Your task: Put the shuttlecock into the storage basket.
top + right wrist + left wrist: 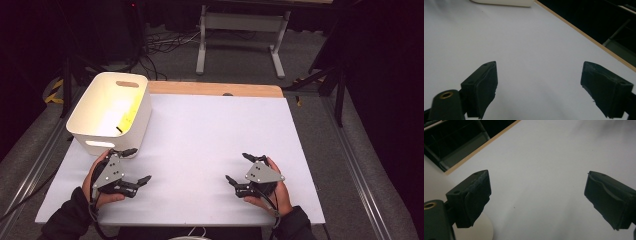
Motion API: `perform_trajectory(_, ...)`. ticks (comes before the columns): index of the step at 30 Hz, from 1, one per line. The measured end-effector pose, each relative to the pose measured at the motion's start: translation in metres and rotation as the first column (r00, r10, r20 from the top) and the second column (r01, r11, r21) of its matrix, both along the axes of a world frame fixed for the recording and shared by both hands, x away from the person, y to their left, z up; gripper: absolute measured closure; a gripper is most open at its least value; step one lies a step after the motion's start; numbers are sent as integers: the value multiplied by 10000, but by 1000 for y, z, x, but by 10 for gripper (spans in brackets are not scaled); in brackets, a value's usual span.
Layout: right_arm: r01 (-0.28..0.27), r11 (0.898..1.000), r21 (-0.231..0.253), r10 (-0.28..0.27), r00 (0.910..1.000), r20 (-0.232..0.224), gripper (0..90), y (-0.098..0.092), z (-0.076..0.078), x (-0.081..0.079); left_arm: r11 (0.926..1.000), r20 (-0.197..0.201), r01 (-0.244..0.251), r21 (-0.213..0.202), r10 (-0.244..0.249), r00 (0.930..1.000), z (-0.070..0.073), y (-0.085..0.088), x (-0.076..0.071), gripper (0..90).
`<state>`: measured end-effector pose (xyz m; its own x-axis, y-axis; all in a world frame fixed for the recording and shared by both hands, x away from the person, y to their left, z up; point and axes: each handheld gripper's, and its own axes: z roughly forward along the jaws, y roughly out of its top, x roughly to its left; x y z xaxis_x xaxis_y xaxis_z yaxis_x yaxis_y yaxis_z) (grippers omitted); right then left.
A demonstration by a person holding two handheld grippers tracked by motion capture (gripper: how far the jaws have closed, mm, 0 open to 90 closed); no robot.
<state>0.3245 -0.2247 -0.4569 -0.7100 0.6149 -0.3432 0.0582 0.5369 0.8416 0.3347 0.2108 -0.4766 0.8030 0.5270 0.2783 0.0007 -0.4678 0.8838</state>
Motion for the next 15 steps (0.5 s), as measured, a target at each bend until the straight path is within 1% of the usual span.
perform_trajectory(2,0,10000,6,0,10000,17,152,-1,0,0,9999,-15,-85,58,85,10000,-3,2,-1,78)
perform_trajectory(5,34,10000,-10,-34,10000,-26,152,-1,-1,-1,9998,-210,-210,-38,209,9996,-6,7,-2,75)
perform_trajectory(6,23,10000,9,-23,10000,-55,152,-2,-1,-1,9998,-214,-206,-35,205,9996,-7,9,-2,73)
perform_trajectory(9,30,10000,-47,-30,10000,-92,152,-2,-2,0,9990,-391,-400,-224,391,9985,-10,16,-3,69)
perform_trajectory(11,33,10000,-22,-33,10000,-68,152,-2,-3,0,9983,-380,-510,-268,500,9980,-10,21,-4,66)
perform_trajectory(12,16,10000,-19,-16,10000,-75,152,-2,-3,0,9979,-479,-543,-364,526,9975,-11,22,-5,65)
perform_trajectory(14,-6,10000,-19,6,10000,-93,152,-3,-4,0,9975,-471,-634,-322,618,9970,-12,26,-6,60)
perform_trajectory(15,-6,10000,-3,6,9999,-125,152,-3,-4,1,9968,-548,-666,-443,642,9964,-13,28,-6,60)
